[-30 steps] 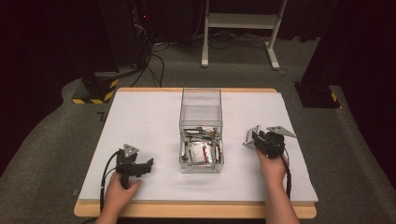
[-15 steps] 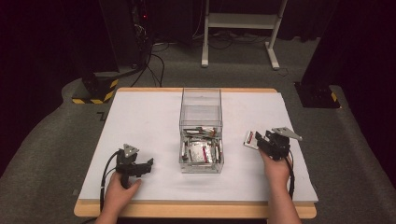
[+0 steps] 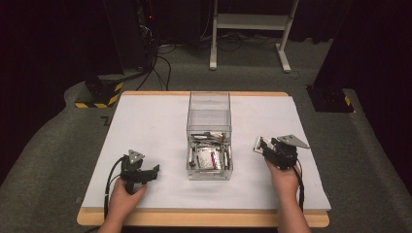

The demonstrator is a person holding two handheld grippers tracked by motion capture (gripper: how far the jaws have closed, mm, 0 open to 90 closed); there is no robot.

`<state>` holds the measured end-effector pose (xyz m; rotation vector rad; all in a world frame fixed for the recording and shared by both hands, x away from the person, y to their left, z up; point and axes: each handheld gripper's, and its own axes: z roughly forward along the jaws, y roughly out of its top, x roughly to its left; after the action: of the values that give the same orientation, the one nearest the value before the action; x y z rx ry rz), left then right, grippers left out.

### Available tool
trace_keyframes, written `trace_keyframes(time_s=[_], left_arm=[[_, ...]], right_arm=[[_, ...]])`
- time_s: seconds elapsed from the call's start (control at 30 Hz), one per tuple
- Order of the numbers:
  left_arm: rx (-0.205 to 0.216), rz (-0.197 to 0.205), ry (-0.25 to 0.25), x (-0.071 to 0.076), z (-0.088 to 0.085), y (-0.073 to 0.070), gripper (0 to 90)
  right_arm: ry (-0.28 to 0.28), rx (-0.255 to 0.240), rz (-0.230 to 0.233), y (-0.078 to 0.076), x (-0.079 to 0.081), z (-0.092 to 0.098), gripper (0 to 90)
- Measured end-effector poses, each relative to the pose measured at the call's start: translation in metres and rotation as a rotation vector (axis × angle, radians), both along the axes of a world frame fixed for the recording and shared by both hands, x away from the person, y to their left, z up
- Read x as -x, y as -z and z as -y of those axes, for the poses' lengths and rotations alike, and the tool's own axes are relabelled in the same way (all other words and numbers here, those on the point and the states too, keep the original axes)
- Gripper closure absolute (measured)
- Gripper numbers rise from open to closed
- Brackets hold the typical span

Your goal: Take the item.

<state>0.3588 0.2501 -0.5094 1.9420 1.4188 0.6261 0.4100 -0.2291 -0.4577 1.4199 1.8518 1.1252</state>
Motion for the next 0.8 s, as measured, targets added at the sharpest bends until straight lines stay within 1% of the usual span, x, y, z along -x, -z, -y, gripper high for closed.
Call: trace_keyframes(time_s=[0.17,0.27,0.3,0.33,0.37,0.4,0.43,0.47,0.5,0.53,0.6,0.63,0.67,0.7,0.73,0.8], left_arm=[[0.0,0.0,0.0,0.0,0.0,0.0,14.3],[0.0,0.0,0.0,0.0,0.0,0.0,14.3],[0.0,0.0,0.0,0.0,0.0,0.0,14.3],[0.0,0.0,0.0,0.0,0.0,0.0,14.3],[0.0,0.0,0.0,0.0,0.0,0.0,14.3],[0.0,0.0,0.0,0.0,0.0,0.0,14.3],[0.0,0.0,0.0,0.0,0.0,0.0,14.3],[0.0,0.0,0.0,0.0,0.0,0.0,14.3],[0.0,0.0,0.0,0.0,0.0,0.0,14.3],[0.0,0.0,0.0,0.0,0.0,0.0,14.3],[-0.003,-0.002,0.003,0.0,0.0,0.0,14.3],[-0.003,-0.002,0.003,0.0,0.0,0.0,14.3],[-0.003,-0.002,0.003,0.0,0.0,0.0,14.3],[-0.003,-0.002,0.003,0.0,0.0,0.0,14.3],[-0.003,-0.002,0.003,0.0,0.0,0.0,14.3],[-0.003,-0.002,0.003,0.0,0.0,0.0,14.3]], right_arm=[[-0.023,0.006,0.003,0.001,0.007,-0.006,50.9],[-0.036,0.009,-0.009,0.004,0.011,-0.01,49.2],[-0.048,0.011,-0.027,0.008,0.012,-0.014,48.1],[-0.048,0.011,-0.027,0.008,0.012,-0.014,48.1],[-0.066,0.009,-0.052,0.012,0.013,-0.016,46.1],[-0.066,0.009,-0.052,0.012,0.013,-0.016,46.1],[-0.086,0.008,-0.085,0.018,0.014,-0.02,45.0],[-0.093,0.007,-0.102,0.02,0.015,-0.022,44.5],[-0.093,0.007,-0.102,0.02,0.015,-0.022,44.5],[-0.099,0.008,-0.112,0.022,0.016,-0.024,44.2],[-0.115,0.015,-0.126,0.025,0.018,-0.029,43.4],[-0.124,0.025,-0.129,0.027,0.019,-0.032,42.9],[-0.143,0.04,-0.143,0.031,0.023,-0.036,42.3],[-0.143,0.04,-0.143,0.031,0.023,-0.036,42.3],[-0.15,0.048,-0.155,0.032,0.025,-0.038,41.3],[-0.172,0.062,-0.203,0.039,0.027,-0.042,36.0]])
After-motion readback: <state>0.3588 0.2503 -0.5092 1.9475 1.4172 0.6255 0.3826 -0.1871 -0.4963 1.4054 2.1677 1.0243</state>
